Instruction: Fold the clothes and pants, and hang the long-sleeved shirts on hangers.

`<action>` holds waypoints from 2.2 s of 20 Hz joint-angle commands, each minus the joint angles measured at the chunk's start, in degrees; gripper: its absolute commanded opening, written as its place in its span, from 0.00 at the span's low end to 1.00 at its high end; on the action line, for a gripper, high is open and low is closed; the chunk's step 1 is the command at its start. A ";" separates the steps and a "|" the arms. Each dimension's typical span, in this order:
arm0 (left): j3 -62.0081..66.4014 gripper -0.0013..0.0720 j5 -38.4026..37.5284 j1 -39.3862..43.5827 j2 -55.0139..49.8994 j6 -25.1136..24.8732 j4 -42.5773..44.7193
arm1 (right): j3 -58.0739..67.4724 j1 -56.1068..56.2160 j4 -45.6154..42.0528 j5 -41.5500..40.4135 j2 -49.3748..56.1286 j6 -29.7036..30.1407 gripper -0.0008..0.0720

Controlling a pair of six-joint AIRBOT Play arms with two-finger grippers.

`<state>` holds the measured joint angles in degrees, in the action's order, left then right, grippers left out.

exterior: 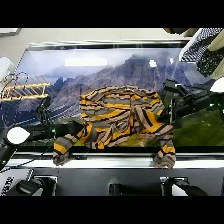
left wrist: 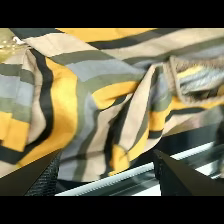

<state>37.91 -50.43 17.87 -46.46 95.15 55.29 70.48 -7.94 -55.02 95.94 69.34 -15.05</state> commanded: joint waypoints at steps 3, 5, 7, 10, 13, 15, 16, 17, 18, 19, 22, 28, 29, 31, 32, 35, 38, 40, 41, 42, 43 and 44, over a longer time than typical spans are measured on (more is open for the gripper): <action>0.31 0.90 13.70 13.03 -6.51 14.84 -0.22 | -0.04 0.00 -0.09 0.15 -1.49 -2.40 0.04; 2.16 0.90 19.17 18.71 -11.96 17.46 -0.22 | -0.04 0.00 -0.07 0.15 -1.49 -3.80 0.04; 6.01 0.90 21.92 22.71 -18.43 17.64 -0.20 | -0.04 0.00 -0.07 0.15 -1.49 -3.93 0.04; 13.57 0.89 22.82 25.16 -27.89 17.62 0.87 | -0.04 0.00 -0.09 0.15 -1.49 -4.48 0.04; 18.29 0.89 22.36 25.42 -33.92 17.59 0.87 | -0.04 0.00 -0.09 0.11 -1.49 -4.92 0.05; 19.19 0.84 22.45 25.42 -35.95 17.59 0.87 | -0.04 0.00 -0.09 0.11 -1.49 -4.96 0.05; 19.23 0.84 22.53 25.42 -36.59 17.57 0.90 | -0.04 0.00 -0.09 0.11 -1.49 -5.16 0.05; 19.26 0.84 22.53 25.38 -37.11 17.57 1.33 | -0.04 0.00 -0.07 0.15 -1.49 -5.18 0.05; 19.28 0.84 22.53 25.38 -37.62 17.57 2.05 | -0.04 0.00 -0.07 0.13 -1.49 -5.18 0.05; 19.32 0.84 22.53 25.38 -38.12 17.57 2.23 | -0.04 0.00 -0.09 0.07 -1.49 -5.18 0.05; 19.47 0.82 23.30 25.38 -39.54 17.62 2.16 | -0.04 0.00 -0.09 -0.22 -1.49 -5.20 0.05; 19.50 0.04 22.95 24.68 -38.47 17.57 2.29 | -0.02 0.00 0.20 0.17 -1.57 -5.53 0.05; 19.50 0.04 22.12 23.85 -37.88 17.55 2.43 | -0.02 0.00 0.26 0.17 -1.81 -6.62 0.05; 19.50 0.04 19.52 21.24 -36.96 17.55 2.84 | -0.02 -0.02 0.24 0.57 -3.08 -8.44 0.05; 19.50 0.04 17.84 19.34 -36.65 17.55 2.84 | -0.02 0.00 0.07 1.44 -4.04 -8.55 0.05; 19.52 0.04 15.74 14.82 -36.35 17.11 2.80 | -0.02 0.00 0.04 2.69 -6.75 -10.78 0.05; 20.06 0.04 15.67 12.22 -36.26 14.80 2.78 | -0.04 0.00 -0.13 3.52 -8.26 -14.47 0.04; 21.64 0.04 15.74 11.02 -36.26 14.14 2.80 | -0.20 0.00 -0.15 3.67 -9.18 -14.80 0.04; 22.77 0.04 15.89 10.47 -36.26 14.12 2.82 | -0.33 0.00 -0.15 3.63 -9.57 -14.80 0.04; 23.89 0.04 15.93 9.99 -36.26 14.08 2.84 | -0.52 0.00 -0.13 3.67 -9.84 -14.82 0.04; 25.07 0.04 15.89 9.55 -36.26 13.11 2.82 | -0.74 0.00 -0.15 3.65 -9.90 -14.82 0.04; 26.08 0.04 15.69 9.25 -36.26 12.11 2.82 | -1.05 0.00 -0.22 3.61 -9.88 -14.82 0.04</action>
<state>61.45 -34.48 28.58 -82.76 109.27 58.02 69.95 -7.97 -55.05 99.22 60.10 -29.21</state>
